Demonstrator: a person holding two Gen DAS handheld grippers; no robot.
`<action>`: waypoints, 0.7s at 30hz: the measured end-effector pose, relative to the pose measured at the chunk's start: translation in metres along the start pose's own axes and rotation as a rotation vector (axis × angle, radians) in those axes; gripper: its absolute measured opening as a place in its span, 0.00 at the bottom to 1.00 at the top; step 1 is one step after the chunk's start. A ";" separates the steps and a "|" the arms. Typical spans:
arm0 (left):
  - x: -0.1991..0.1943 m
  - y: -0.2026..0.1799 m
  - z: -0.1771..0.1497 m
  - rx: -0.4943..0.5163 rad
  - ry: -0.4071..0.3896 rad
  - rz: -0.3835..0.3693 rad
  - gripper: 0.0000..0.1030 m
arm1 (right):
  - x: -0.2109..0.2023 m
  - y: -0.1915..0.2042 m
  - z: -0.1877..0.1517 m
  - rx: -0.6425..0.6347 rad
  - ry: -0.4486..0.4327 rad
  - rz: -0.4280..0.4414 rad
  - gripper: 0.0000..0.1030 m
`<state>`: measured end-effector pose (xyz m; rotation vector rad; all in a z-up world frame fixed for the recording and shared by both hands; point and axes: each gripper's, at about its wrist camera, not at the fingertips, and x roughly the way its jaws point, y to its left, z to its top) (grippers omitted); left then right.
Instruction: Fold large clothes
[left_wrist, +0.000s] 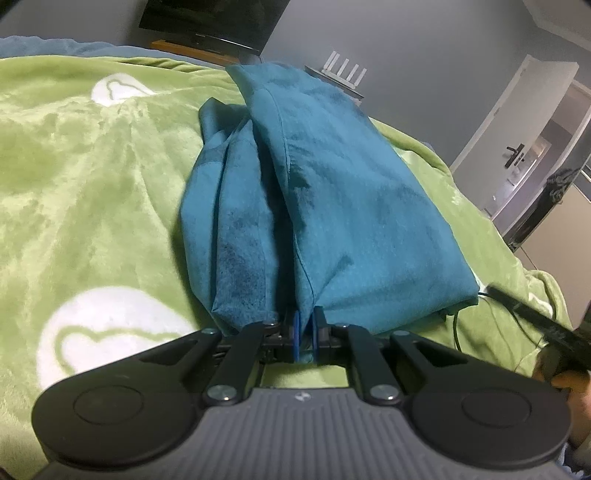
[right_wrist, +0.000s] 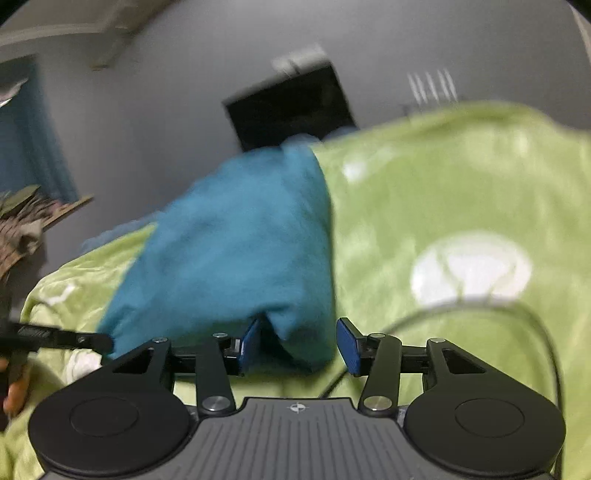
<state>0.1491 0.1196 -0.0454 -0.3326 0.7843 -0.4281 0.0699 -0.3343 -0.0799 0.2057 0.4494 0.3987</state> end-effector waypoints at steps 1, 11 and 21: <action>-0.001 -0.001 -0.001 0.000 0.000 -0.001 0.03 | -0.004 0.003 0.005 -0.030 -0.046 -0.001 0.47; -0.013 0.007 -0.003 -0.057 -0.002 -0.007 0.03 | 0.049 0.035 0.001 -0.354 0.035 -0.079 0.08; -0.015 0.006 -0.003 -0.060 -0.017 -0.022 0.03 | 0.047 0.024 0.005 -0.238 -0.008 -0.041 0.14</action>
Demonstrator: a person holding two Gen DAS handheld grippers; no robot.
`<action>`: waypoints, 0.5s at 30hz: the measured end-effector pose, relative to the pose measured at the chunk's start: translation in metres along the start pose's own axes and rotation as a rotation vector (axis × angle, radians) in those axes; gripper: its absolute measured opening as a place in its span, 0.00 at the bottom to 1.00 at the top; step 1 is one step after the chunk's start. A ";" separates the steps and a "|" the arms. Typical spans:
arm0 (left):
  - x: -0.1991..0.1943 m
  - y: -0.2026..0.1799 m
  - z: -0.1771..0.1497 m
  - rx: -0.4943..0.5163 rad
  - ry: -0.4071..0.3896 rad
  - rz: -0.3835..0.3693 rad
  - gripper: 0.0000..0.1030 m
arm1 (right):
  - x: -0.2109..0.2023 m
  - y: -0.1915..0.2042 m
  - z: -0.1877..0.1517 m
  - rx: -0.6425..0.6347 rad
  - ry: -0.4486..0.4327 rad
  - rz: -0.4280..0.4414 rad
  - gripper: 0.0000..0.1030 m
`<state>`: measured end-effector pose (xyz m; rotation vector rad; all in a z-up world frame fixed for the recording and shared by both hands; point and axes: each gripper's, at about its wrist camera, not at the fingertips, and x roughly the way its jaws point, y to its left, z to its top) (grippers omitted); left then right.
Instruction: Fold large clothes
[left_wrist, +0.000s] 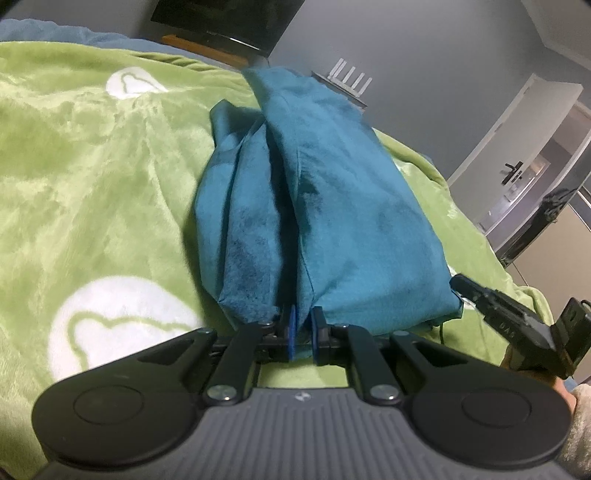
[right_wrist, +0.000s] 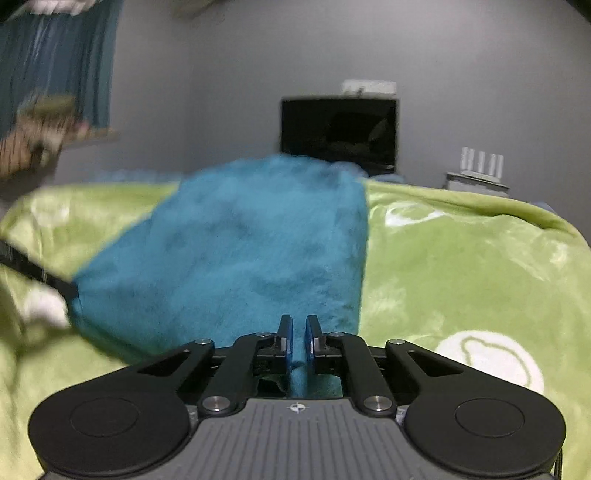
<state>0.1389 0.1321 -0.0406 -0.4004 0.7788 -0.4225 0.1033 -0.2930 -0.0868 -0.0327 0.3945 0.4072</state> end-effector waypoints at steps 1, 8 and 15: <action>0.000 -0.002 0.000 0.011 -0.001 0.003 0.03 | -0.002 0.000 0.002 0.011 -0.010 0.000 0.21; 0.002 -0.010 -0.002 0.076 0.006 0.052 0.03 | 0.045 0.022 0.028 -0.049 0.055 -0.010 0.28; 0.003 -0.009 -0.001 0.084 0.015 0.044 0.03 | 0.095 0.082 0.044 -0.177 0.127 0.088 0.19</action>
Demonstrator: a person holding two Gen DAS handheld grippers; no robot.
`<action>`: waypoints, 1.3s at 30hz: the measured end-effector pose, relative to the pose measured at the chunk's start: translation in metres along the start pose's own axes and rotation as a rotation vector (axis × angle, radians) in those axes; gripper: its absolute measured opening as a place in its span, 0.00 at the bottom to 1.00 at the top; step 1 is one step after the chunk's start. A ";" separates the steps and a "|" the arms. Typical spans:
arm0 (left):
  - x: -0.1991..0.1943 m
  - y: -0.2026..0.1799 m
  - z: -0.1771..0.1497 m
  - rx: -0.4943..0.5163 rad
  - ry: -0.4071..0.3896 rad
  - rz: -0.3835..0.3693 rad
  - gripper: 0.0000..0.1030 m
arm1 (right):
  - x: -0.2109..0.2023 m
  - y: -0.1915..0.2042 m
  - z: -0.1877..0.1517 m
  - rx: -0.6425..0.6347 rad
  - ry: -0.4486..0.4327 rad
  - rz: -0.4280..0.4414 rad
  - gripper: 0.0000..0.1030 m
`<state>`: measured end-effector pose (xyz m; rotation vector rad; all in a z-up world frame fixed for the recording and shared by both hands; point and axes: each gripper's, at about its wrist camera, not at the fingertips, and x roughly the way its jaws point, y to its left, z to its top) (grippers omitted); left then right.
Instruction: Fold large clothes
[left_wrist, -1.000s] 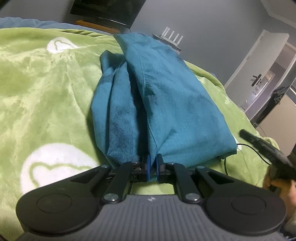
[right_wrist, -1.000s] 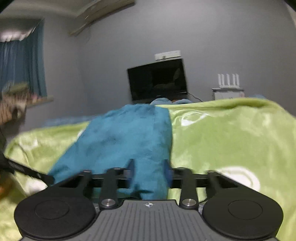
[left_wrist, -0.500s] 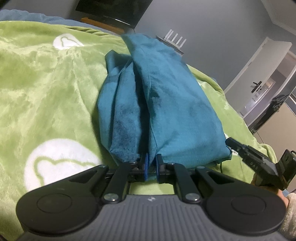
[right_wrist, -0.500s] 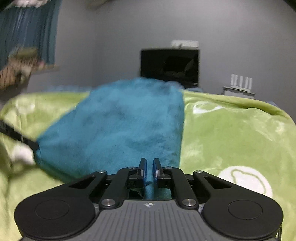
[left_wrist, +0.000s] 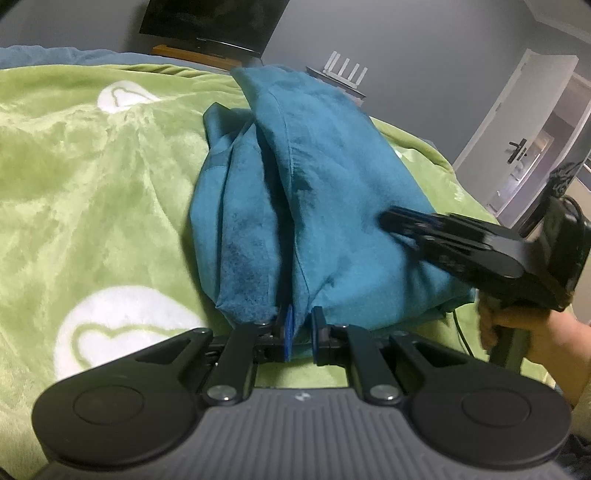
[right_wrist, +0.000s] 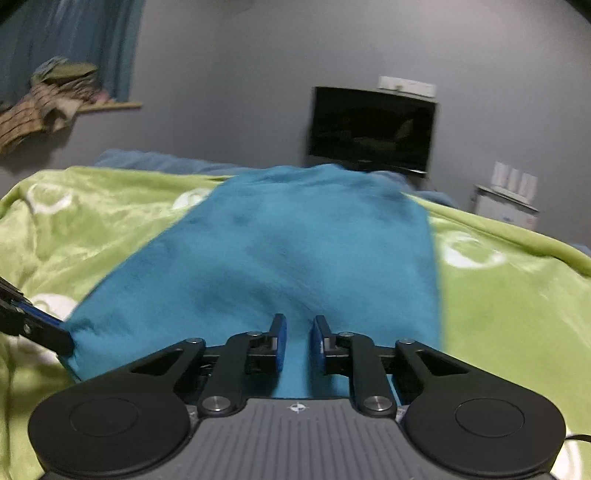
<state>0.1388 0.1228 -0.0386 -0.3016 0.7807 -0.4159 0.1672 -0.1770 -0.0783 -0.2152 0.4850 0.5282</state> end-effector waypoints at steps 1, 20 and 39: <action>0.000 0.001 0.000 0.001 0.001 -0.007 0.03 | 0.004 0.009 0.003 -0.013 0.006 0.033 0.19; 0.012 -0.071 0.064 0.245 -0.242 0.041 0.58 | -0.076 -0.075 -0.050 0.367 -0.064 -0.083 0.46; 0.189 -0.093 0.183 0.313 -0.188 0.540 0.63 | -0.067 -0.095 -0.079 0.439 -0.095 0.018 0.60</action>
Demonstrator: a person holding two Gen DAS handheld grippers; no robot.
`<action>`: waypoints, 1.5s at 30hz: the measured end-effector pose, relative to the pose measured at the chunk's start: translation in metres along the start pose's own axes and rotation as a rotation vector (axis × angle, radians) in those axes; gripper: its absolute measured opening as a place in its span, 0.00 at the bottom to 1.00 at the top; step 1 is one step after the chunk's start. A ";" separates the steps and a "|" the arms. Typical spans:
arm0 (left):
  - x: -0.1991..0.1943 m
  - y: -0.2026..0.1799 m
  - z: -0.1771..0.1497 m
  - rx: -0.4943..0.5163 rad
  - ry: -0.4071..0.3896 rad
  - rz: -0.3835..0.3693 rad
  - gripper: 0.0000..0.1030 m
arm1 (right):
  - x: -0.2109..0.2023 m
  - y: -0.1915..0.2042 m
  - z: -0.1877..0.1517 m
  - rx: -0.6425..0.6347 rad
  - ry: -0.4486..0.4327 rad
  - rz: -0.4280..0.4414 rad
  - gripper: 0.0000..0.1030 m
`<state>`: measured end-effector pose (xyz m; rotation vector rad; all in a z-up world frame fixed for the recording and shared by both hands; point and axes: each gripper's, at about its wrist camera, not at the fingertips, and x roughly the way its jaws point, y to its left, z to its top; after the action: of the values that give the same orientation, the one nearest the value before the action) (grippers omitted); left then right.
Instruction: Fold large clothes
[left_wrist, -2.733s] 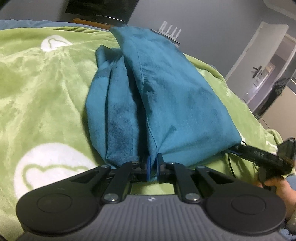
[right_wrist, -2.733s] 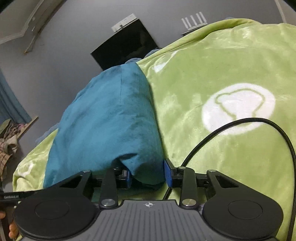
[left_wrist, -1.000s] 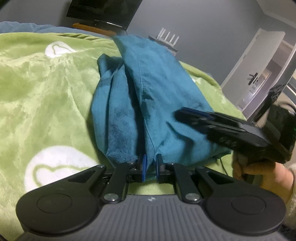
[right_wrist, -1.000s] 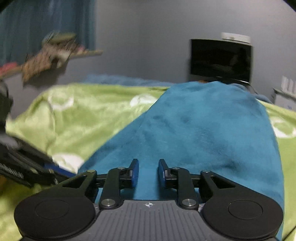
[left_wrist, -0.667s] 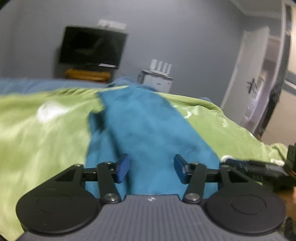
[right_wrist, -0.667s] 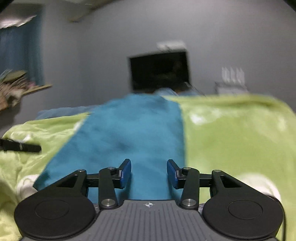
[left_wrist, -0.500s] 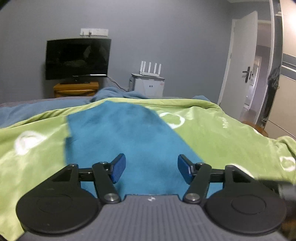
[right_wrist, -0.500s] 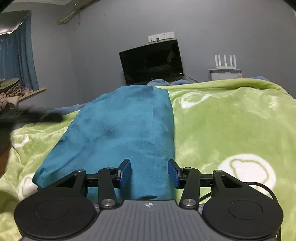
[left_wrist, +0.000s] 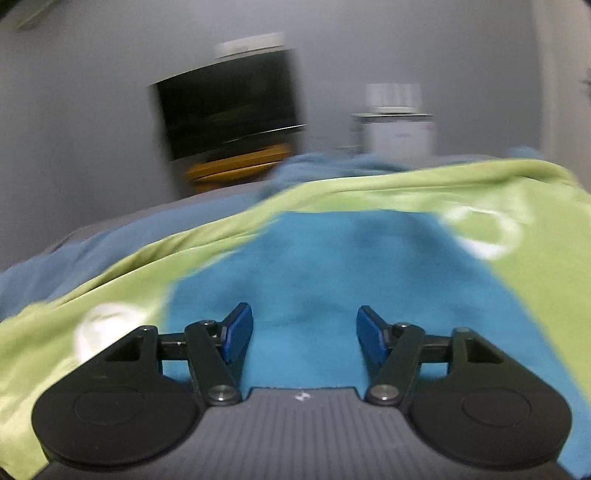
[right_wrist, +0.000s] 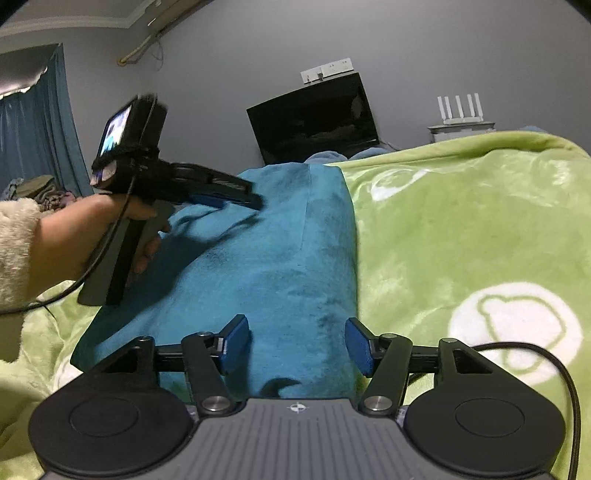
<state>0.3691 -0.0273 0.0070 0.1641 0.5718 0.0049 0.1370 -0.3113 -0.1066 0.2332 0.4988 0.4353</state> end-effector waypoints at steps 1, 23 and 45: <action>0.005 0.012 -0.002 -0.022 0.018 0.045 0.69 | 0.000 -0.001 0.000 0.004 0.001 0.004 0.60; 0.009 0.129 -0.065 -0.613 0.216 -0.345 0.92 | 0.033 -0.049 -0.002 0.413 0.161 0.149 0.86; 0.035 0.105 -0.068 -0.626 0.179 -0.609 0.61 | 0.008 -0.044 0.026 0.422 0.131 0.199 0.44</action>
<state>0.3659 0.0882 -0.0514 -0.6281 0.7550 -0.3921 0.1720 -0.3496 -0.1020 0.6682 0.6975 0.5384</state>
